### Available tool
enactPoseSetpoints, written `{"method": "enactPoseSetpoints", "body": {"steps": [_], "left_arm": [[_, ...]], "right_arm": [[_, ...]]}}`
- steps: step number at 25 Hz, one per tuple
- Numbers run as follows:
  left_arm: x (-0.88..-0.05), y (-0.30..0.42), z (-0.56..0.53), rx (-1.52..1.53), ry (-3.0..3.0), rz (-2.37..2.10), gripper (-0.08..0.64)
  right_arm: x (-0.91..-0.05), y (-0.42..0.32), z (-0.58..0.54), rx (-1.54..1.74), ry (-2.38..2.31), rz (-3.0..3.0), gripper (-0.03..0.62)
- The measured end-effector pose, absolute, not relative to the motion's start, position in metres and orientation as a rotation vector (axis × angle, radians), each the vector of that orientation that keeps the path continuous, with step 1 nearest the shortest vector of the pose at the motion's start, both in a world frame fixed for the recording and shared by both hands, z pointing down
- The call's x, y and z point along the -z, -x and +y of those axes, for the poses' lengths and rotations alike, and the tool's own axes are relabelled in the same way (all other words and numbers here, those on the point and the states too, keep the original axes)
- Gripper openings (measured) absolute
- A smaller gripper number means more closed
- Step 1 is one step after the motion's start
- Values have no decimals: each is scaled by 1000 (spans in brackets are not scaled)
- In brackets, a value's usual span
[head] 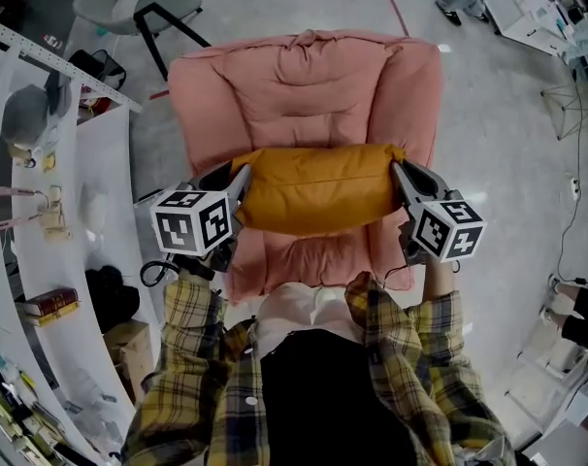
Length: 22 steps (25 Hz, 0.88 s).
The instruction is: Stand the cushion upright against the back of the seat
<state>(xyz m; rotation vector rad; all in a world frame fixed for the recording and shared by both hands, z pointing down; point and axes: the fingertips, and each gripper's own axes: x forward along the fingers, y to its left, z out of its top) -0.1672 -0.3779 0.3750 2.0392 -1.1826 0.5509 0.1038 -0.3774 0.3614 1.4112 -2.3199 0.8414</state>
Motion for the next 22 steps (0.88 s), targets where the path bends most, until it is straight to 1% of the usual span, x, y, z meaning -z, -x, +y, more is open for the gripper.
{"method": "enactPoseSetpoints", "body": {"steps": [12,22], "left_arm": [[-396,169,-458,-547,-1981,-1164,104],[-417,180,-510,-448,-1930,-1202,120]], "right_arm": [[-378,-105,-463,-889,-1443,-2302,41],[-397,-100,-521,-925,-1456,-2286,41]]}}
